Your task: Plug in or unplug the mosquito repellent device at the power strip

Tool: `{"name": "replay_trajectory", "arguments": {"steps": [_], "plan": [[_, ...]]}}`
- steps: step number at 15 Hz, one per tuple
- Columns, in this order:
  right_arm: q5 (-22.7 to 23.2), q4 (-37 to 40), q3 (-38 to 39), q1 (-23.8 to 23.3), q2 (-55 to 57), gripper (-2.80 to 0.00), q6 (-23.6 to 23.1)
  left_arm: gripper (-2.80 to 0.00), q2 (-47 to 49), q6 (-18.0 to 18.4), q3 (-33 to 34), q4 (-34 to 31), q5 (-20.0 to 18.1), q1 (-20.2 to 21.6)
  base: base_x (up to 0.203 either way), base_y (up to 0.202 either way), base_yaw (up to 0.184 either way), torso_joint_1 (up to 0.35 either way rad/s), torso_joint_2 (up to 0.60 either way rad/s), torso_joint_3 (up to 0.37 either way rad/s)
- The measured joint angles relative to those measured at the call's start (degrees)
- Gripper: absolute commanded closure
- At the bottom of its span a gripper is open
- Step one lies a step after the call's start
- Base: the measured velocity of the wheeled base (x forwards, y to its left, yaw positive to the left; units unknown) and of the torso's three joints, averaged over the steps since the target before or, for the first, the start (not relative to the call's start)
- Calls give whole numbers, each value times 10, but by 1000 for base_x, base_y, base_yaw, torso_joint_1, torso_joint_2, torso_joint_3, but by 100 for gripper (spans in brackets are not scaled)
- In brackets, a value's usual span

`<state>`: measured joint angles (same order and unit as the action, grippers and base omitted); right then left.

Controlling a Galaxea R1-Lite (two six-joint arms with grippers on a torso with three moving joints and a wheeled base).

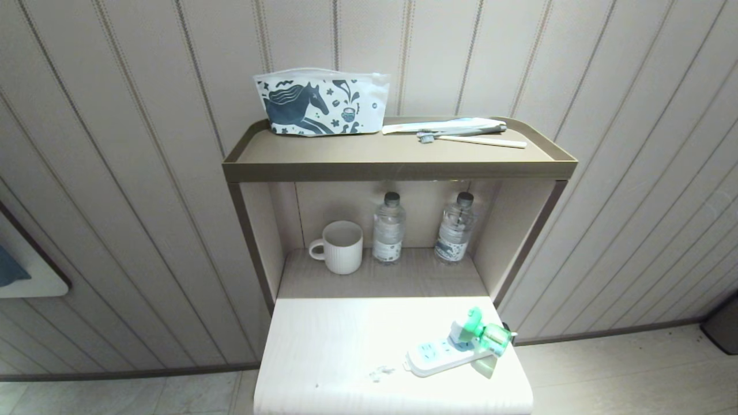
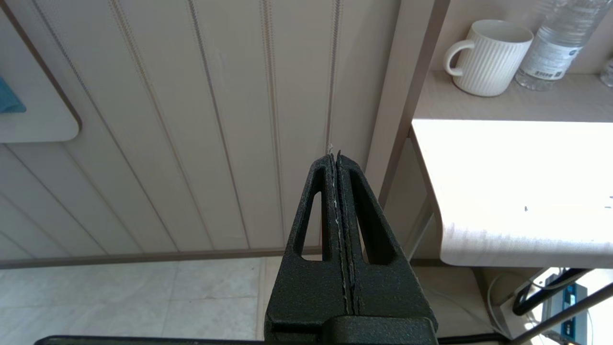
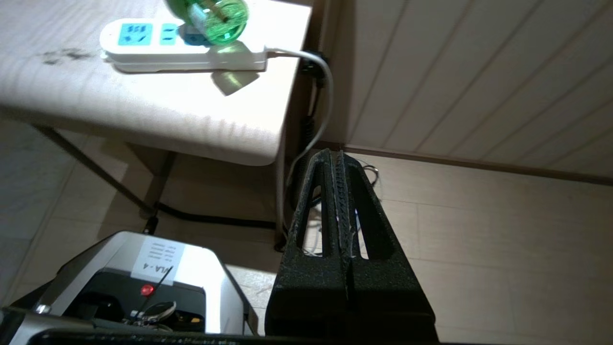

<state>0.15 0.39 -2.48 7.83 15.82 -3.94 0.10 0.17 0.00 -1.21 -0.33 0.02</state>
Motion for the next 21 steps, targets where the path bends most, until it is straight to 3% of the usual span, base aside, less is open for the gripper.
{"name": "replay_trajectory", "arguments": {"steps": [5, 7, 12, 16, 21], "plan": [[-12, -9, 24, 7, -2, 0, 52, 0, 0, 0, 0, 0, 0, 0, 0, 0, 0, 0, 0, 0], [-11, -8, 24, 4, -2, 0, 52, 0, 0, 0, 0, 0, 0, 0, 0, 0, 0, 0, 0, 0], [-9, 4, 25, -75, -46, 0, 34, 0, 0, 0, 0, 0, 0, 0, 0, 0, 0, 0, 0, 0], [-11, 6, 25, -82, -130, 0, 27, 0, 0, 2, 0, -1, 0, 0, 0, 0, 0, 0, 0, 0], [-12, 7, 25, -83, -153, 0, 27, 0, 0, 5, 0, -2, 0, 0, 0, 0, 0, 0, 0, 0]]}}
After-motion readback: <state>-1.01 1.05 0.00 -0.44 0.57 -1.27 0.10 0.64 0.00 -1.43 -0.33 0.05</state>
